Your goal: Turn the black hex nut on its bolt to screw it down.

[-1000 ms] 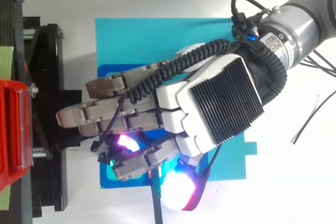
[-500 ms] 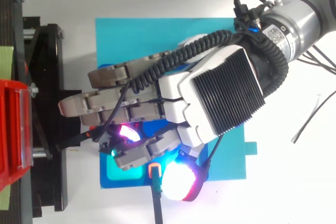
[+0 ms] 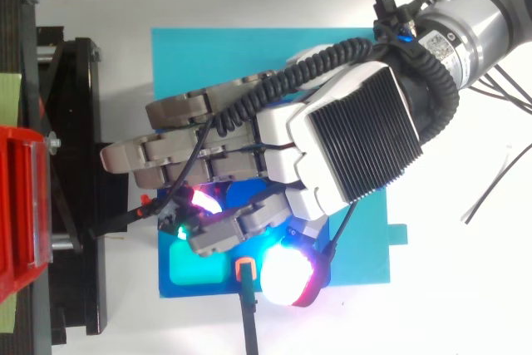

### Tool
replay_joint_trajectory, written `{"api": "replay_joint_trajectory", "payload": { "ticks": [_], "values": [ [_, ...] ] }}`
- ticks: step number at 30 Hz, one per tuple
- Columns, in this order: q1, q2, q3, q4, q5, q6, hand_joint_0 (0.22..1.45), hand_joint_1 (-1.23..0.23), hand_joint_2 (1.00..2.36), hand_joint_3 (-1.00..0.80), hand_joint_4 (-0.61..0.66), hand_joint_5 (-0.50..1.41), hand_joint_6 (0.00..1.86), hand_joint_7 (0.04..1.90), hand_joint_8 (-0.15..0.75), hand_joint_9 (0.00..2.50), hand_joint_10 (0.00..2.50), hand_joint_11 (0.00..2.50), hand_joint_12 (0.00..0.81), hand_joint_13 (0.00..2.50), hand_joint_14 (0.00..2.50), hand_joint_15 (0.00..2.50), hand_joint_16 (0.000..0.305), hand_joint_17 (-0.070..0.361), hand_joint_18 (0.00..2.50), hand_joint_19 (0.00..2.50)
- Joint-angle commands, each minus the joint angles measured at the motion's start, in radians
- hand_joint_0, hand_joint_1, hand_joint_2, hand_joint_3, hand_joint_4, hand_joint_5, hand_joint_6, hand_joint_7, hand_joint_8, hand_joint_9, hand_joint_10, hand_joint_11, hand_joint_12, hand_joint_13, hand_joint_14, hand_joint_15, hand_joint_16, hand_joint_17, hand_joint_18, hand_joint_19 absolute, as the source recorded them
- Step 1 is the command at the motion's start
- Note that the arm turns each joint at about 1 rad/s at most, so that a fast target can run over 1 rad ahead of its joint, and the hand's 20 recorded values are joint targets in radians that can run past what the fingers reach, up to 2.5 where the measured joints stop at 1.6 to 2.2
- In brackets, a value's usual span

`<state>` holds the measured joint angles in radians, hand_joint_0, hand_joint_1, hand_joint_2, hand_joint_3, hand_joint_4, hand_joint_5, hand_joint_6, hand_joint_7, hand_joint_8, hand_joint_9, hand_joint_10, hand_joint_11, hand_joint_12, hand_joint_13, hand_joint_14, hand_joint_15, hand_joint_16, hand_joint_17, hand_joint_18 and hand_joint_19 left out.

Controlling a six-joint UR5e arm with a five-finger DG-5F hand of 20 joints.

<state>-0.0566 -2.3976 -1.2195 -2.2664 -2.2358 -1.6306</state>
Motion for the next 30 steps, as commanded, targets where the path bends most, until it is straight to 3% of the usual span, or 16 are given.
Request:
{"api": "replay_joint_trajectory", "payload": {
  "ticks": [1, 9, 24, 28, 30],
  "values": [
    [-0.002, 0.0, 0.0, 0.001, -0.001, 0.0, 0.42, -0.05, 1.0, -0.5, 0.17, -0.04, 0.61, 1.5, 0.22, 0.8, 0.0, 0.0, 0.371, 0.52, 0.0, 0.0, 0.058, 0.129, 0.6, 0.57],
    [-0.008, 0.0, 0.0, 0.004, -0.004, 0.0, 0.42, -0.05, 1.0, -0.5, 0.18, -0.04, 0.6, 1.5, 0.219, 0.8, 0.0, 0.0, 0.371, 0.52, 0.0, 0.0, 0.058, 0.129, 0.61, 0.57],
    [-0.023, 0.0, 0.0, 0.071, -0.027, 0.009, 0.43, -0.08, 1.0, -0.5, 0.21, -0.04, 0.51, 1.58, 0.221, 0.8, 0.0, 0.0, 0.366, 0.51, 0.0, 0.0, 0.056, 0.126, 0.59, 0.57],
    [-0.028, 0.0, 0.0, 0.073, -0.044, 0.02, 0.43, -0.09, 1.0, -0.5, 0.21, -0.05, 0.5, 1.42, 0.221, 0.79, 0.0, 0.0, 0.362, 0.51, 0.0, 0.0, 0.056, 0.125, 0.6, 0.57],
    [-0.022, 0.002, 0.001, 0.068, -0.053, 0.028, 0.43, -0.09, 1.0, -0.5, 0.22, -0.06, 0.5, 1.36, 0.224, 0.8, 0.0, 0.0, 0.361, 0.51, 0.0, 0.0, 0.056, 0.125, 0.6, 0.57]
  ]
}}
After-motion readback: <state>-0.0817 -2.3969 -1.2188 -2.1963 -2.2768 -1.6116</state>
